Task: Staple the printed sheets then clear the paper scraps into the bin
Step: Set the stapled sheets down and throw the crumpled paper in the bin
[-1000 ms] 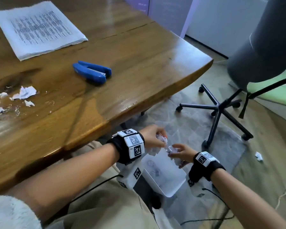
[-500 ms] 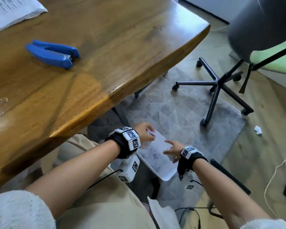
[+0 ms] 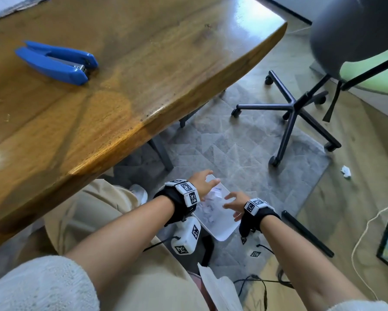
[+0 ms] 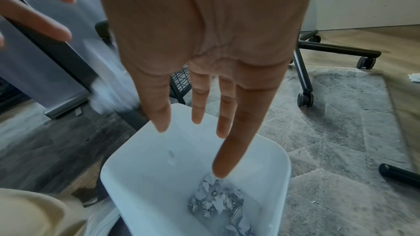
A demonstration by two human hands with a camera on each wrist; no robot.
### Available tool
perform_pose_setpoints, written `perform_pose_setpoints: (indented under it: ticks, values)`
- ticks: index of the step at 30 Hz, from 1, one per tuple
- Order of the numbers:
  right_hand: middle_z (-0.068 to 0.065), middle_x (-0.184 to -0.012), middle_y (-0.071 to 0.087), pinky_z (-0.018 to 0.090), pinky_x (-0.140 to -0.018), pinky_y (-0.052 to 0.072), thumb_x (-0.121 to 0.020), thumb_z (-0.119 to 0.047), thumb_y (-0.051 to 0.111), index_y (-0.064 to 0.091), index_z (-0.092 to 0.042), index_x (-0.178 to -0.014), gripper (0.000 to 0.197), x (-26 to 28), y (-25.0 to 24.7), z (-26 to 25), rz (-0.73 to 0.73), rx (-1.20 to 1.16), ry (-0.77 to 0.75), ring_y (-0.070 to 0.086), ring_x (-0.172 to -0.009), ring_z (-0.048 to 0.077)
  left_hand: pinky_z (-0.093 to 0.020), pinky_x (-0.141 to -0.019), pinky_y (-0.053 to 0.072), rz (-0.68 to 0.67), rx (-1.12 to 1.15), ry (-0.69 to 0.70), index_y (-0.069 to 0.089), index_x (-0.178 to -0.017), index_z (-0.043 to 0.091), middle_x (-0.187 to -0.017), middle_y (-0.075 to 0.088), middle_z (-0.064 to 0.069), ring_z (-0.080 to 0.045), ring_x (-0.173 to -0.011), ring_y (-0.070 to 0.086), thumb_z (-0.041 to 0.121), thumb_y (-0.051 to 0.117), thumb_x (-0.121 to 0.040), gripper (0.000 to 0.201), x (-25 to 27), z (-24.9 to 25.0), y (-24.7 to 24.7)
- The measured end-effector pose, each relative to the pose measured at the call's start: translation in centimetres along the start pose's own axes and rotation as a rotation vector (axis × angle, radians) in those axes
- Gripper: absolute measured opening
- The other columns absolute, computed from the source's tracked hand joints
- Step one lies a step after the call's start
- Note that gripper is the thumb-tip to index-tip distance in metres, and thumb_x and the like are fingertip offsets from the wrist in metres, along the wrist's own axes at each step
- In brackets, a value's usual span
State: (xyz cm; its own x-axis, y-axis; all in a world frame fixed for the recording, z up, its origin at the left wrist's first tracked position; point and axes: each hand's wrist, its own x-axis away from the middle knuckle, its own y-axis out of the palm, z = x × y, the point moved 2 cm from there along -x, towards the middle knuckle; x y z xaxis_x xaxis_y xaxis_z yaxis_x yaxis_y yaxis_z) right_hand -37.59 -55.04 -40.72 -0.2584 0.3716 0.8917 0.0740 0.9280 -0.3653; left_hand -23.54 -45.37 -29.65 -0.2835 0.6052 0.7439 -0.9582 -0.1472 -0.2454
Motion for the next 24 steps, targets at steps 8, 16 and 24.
perform_pose_setpoints:
  ticks: [8, 16, 24]
  values:
    - [0.010, -0.079, 0.063, 0.049, -0.073, 0.059, -0.085, -0.013, 0.050, 0.057, -0.017, -0.115, 0.031, 0.0, -1.2, 0.3, 0.076, 0.082, -0.005, 0.068, -0.069, 0.029, -0.044, -0.109, 0.038, 0.018, 0.036, -0.030, 0.032, -0.146, 0.017, -0.151, 0.035, -0.009, -0.030, -0.134, 0.041, 0.031, 0.042, -0.099, 0.050, 0.1, -0.3, -0.4]
    - [0.007, -0.088, 0.062, 0.033, -0.065, 0.056, -0.084, -0.009, 0.047, 0.059, -0.020, -0.109, 0.030, 2.1, -2.0, -1.2, 0.075, 0.296, -0.094, 0.064, -0.071, 0.026, -0.029, -0.101, 0.040, 0.092, -0.101, 0.003, 0.047, -0.135, 0.010, -0.137, 0.052, -0.014, -0.028, -0.123, 0.053, 0.019, 0.052, -0.094, 0.043, 0.4, -0.4, -3.5]
    - [0.007, -0.113, 0.067, 0.025, -0.082, 0.044, -0.088, -0.021, 0.058, 0.064, -0.017, -0.114, 0.027, 10.1, -2.6, -8.6, 0.071, 0.638, -0.433, 0.060, -0.096, 0.021, -0.029, -0.091, 0.046, 0.043, -0.221, 0.054, 0.056, -0.123, 0.012, -0.124, 0.060, -0.013, -0.027, -0.113, 0.059, 0.021, 0.058, -0.089, 0.035, 4.3, 0.2, -5.5]
